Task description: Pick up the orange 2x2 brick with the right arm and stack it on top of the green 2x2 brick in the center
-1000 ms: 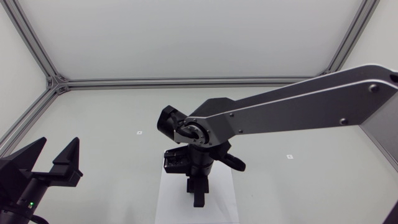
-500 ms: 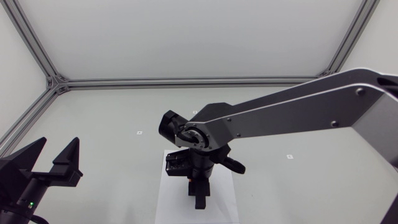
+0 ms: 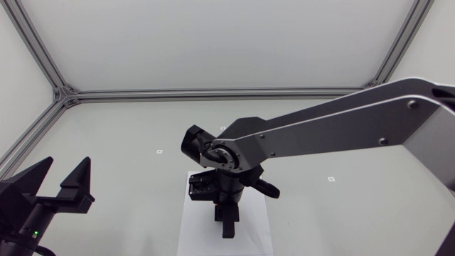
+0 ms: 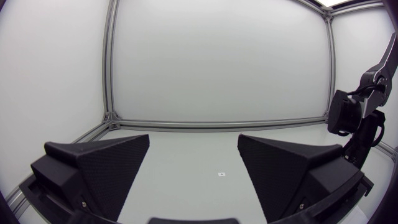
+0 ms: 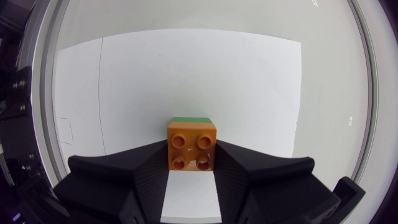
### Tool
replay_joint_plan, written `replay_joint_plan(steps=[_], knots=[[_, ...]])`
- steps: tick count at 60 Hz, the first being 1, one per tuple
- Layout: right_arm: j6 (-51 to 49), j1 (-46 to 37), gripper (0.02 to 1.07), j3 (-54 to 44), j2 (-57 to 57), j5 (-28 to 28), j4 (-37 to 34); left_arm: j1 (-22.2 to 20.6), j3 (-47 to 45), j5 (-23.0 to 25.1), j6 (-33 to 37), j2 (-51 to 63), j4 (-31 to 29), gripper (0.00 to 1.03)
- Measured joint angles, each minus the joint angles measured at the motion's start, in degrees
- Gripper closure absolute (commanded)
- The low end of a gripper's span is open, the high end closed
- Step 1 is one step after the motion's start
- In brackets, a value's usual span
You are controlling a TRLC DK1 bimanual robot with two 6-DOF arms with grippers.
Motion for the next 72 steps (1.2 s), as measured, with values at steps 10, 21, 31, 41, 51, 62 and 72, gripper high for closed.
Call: replay_joint_plan(steps=[10,21,31,41,51,62,72], knots=[[-1.14,-0.11,0.74,-0.09,0.0,-0.13,0.0,0.0,0.0,0.0,-0.02,0.0,0.0,0.04],[-2.1,-0.17,0.74,-0.61,-0.35,-0.2,0.09,0.0,0.0,0.0,-0.02,0.0,0.0,0.04],[-2.1,-0.79,0.74,-1.07,-0.72,-0.24,0.0,0.0,0.0,0.0,-0.02,0.0,0.0,0.04],[-2.1,-0.87,0.74,-1.07,-0.72,-0.22,0.02,0.0,0.0,0.0,-0.02,0.0,0.0,0.04],[-2.1,-0.85,0.74,-1.07,-0.72,-0.24,0.02,0.0,0.0,0.0,-0.02,0.0,0.0,0.04],[-2.08,-0.74,0.74,-1.07,-0.72,-0.22,0.02,0.0,0.0,0.0,0.0,0.0,0.0,0.04],[-2.05,-0.7,0.74,-1.07,-0.72,-0.22,0.02,0.0,0.0,0.0,-0.02,0.0,0.0,0.04]])
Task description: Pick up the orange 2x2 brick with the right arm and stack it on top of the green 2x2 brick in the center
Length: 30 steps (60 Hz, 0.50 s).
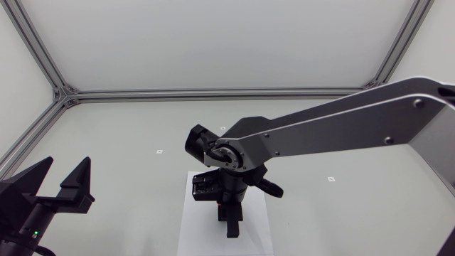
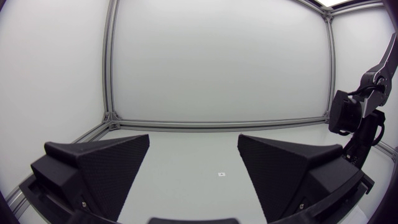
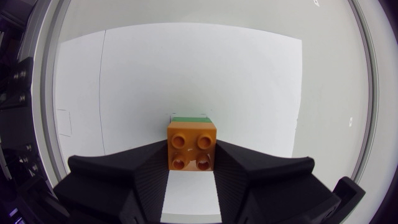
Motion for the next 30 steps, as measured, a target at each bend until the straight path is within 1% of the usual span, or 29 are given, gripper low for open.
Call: replay_joint_plan(steps=[30], knots=[[0.22,0.66,0.74,0.02,0.0,0.0,0.02,0.0,0.0,0.0,0.0,0.0,0.0,0.04]])
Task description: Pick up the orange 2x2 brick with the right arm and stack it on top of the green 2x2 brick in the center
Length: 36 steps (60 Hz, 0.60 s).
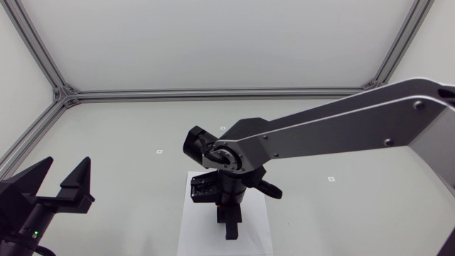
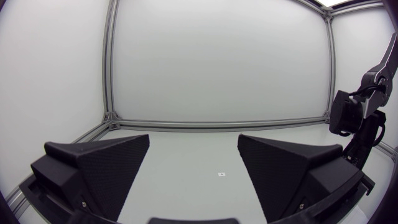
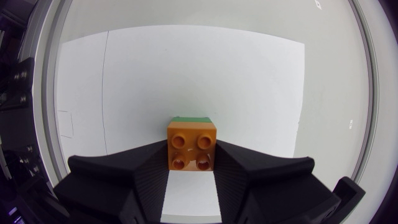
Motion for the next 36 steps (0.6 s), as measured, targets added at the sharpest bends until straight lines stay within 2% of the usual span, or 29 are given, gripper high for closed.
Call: replay_joint_plan(steps=[4,9,14,20,25,31,36], knots=[[0.0,0.0,0.72,0.0,0.0,0.0,0.02,0.0,0.0,0.0,0.02,0.0,0.0,0.04],[0.0,0.0,0.5,-0.02,0.0,0.0,0.0,0.0,0.0,0.0,0.0,0.0,0.0,0.04],[0.02,0.0,0.4,0.0,0.0,0.0,0.02,0.0,0.0,0.0,0.02,0.0,0.0,0.04],[0.24,0.0,0.34,0.0,0.0,0.02,0.02,0.0,0.0,0.0,0.02,0.0,0.0,0.04],[0.24,0.0,0.33,0.0,0.0,0.02,0.02,0.0,0.0,0.0,0.02,0.0,0.0,0.04],[0.48,0.0,0.21,0.0,0.0,0.02,0.02,0.0,0.0,0.0,0.02,0.0,0.0,0.04],[1.03,0.0,0.19,0.0,0.0,0.02,0.0,0.0,0.0,0.0,0.0,0.0,0.0,0.04]])
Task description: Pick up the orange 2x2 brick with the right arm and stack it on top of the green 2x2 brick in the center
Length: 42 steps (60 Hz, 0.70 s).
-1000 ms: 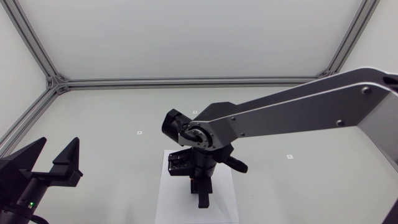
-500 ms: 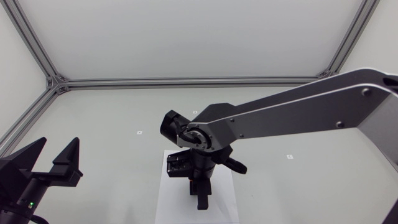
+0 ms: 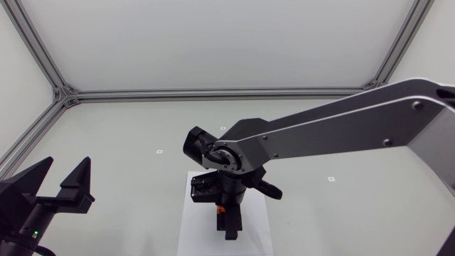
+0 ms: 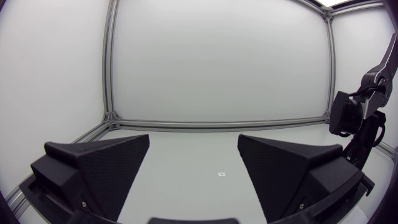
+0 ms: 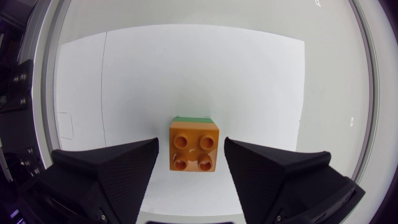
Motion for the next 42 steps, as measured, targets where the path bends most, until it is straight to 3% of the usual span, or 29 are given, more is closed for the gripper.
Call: replay_joint_plan(steps=[5,27,42], knots=[[0.09,0.0,0.06,0.0,0.0,-0.02,-0.02,0.0,0.0,0.0,0.0,0.0,0.0,0.04],[0.11,-0.13,0.06,0.07,-3.37,-0.04,-3.34,0.0,0.0,0.0,0.0,0.0,0.0,0.04],[0.24,-1.07,0.06,1.31,-12.37,-0.68,-10.16,0.0,0.0,0.0,0.0,0.0,0.0,0.04]])
